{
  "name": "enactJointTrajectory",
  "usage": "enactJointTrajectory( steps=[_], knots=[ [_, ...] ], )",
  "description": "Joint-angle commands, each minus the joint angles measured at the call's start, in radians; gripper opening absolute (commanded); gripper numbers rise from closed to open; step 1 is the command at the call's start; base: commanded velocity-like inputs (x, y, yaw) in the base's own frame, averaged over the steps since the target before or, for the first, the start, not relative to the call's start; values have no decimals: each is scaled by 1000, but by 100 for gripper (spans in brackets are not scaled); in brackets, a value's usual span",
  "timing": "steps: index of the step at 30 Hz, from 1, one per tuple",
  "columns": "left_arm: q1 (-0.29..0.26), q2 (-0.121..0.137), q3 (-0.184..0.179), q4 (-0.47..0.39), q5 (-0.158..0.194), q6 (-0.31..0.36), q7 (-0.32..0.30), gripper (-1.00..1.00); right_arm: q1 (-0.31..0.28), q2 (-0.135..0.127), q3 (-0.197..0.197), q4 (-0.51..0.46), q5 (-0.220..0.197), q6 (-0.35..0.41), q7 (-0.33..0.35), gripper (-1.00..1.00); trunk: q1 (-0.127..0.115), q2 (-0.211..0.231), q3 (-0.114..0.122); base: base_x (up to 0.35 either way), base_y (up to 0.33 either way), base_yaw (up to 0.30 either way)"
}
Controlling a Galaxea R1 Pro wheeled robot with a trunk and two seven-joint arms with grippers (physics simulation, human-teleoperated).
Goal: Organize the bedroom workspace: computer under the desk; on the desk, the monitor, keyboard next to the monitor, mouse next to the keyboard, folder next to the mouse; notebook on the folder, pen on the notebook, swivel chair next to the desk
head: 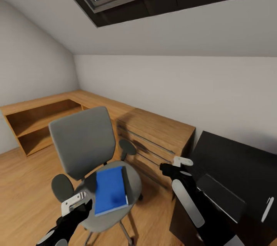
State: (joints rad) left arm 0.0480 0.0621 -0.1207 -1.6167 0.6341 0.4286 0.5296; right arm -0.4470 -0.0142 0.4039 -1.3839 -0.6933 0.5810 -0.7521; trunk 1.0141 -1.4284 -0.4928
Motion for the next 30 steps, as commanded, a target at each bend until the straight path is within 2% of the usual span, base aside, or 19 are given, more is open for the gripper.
enactJointTrajectory(
  steps=[1,12,23,26,30],
  knots=[
    [0,1,-2,-2,9,1,9,100,-1,-1,2,-1,-7,2,-9,100,-1,-1,-1,-330,0,279],
    [0,1,-3,-2,9,1,9,100,-1,-2,2,-1,-5,2,-9,100,-1,-1,-3,-301,-87,280],
    [0,2,1,-2,9,1,9,100,-1,-3,1,9,-5,2,-8,100,-1,-1,-7,-54,-41,278],
    [0,2,16,-2,9,1,9,100,-1,-3,2,18,-5,2,-7,100,-1,-1,-8,-2,-1,116],
    [0,2,63,-2,10,1,8,100,-1,-3,3,21,-7,3,-4,100,-1,-1,-8,0,0,33]
  ],
)
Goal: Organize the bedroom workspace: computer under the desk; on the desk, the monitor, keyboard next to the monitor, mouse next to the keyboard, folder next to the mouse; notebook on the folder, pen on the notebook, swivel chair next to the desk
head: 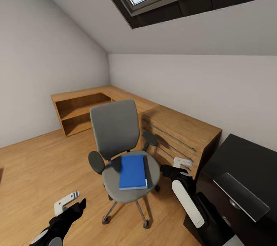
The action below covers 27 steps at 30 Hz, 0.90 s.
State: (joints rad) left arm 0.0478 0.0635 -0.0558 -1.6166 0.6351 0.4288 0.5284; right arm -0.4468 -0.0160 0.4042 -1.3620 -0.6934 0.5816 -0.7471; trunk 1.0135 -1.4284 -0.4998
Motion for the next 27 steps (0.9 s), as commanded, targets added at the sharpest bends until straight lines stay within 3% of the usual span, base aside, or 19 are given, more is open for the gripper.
enactJointTrajectory(
  steps=[1,4,8,15,17,27],
  knots=[
    [0,1,14,-2,9,1,9,100,-1,-1,4,0,-8,3,-9,100,0,-1,-1,0,0,10],
    [0,1,76,-2,9,1,7,100,-1,0,6,1,-8,3,-8,100,0,-1,-1,0,0,4],
    [0,1,114,-2,9,1,7,100,-1,0,7,-4,-8,2,-9,100,0,-1,-1,0,0,1],
    [0,1,122,-2,9,1,7,100,-1,1,5,-6,-6,-11,-11,100,0,-1,-1,0,0,45],
    [0,0,121,-2,9,1,7,100,-1,1,7,-2,-8,-58,-13,100,0,-1,-1,0,0,239],
    [0,-1,119,-2,9,1,7,100,-1,1,8,-2,-8,-61,-13,100,0,-1,-1,0,0,275]
  ],
)
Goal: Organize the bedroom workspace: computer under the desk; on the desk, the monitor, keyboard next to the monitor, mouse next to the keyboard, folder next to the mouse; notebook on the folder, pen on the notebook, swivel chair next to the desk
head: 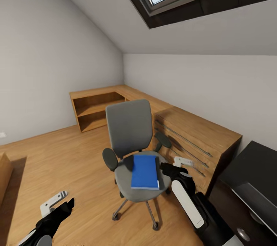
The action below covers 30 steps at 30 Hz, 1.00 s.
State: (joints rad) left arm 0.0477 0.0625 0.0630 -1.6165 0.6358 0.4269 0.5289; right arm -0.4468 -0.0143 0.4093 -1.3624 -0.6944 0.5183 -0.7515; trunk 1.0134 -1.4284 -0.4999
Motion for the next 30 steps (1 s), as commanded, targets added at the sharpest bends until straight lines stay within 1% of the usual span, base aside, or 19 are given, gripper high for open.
enactJointTrajectory(
  steps=[1,4,6,7,9,21,30],
  knots=[
    [0,0,0,-2,8,3,6,100,-1,-1,4,-1,-7,2,-9,100,0,-1,-1,0,0,277],
    [0,0,0,-2,8,3,6,100,-1,-1,11,-2,-6,2,-9,100,0,-1,0,0,0,275],
    [0,0,0,-2,8,3,6,100,-1,-1,31,-3,-4,1,-9,100,0,-1,1,0,0,209],
    [0,-1,-1,-2,8,3,6,100,-1,-2,50,-5,-3,1,-9,100,0,-1,3,0,0,58],
    [0,0,-1,-2,8,3,6,100,-1,-2,54,-5,-2,1,-9,100,0,-1,6,0,0,38],
    [0,0,-3,-2,8,3,6,100,-1,-4,64,-6,-2,2,-9,100,0,-1,24,0,0,-26],
    [0,-1,-4,-2,8,3,6,100,-1,-3,64,-10,-2,3,-11,100,0,-1,27,0,0,-11]
  ],
)
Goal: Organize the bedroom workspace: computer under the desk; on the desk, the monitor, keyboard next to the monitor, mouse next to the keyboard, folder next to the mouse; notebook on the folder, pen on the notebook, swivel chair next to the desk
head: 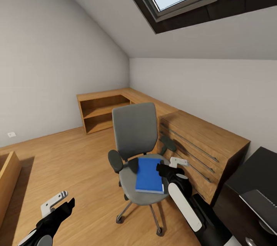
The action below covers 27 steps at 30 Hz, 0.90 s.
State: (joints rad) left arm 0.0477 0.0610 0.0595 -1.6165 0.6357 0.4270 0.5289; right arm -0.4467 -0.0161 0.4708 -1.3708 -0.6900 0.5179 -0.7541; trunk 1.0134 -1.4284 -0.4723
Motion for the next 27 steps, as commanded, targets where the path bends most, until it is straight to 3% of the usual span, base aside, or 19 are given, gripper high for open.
enactJointTrajectory(
  steps=[1,19,27],
  knots=[
    [0,0,0,-2,9,3,6,100,-1,-1,2,-1,-6,3,-8,100,0,-1,-1,0,0,0],
    [0,0,-11,-2,7,1,5,100,-1,-5,5,6,-1,6,-4,100,0,-1,-1,281,0,223],
    [0,1,-83,-2,2,-5,6,100,-1,-14,12,52,53,4,36,100,0,-1,-1,185,0,57]
  ],
)
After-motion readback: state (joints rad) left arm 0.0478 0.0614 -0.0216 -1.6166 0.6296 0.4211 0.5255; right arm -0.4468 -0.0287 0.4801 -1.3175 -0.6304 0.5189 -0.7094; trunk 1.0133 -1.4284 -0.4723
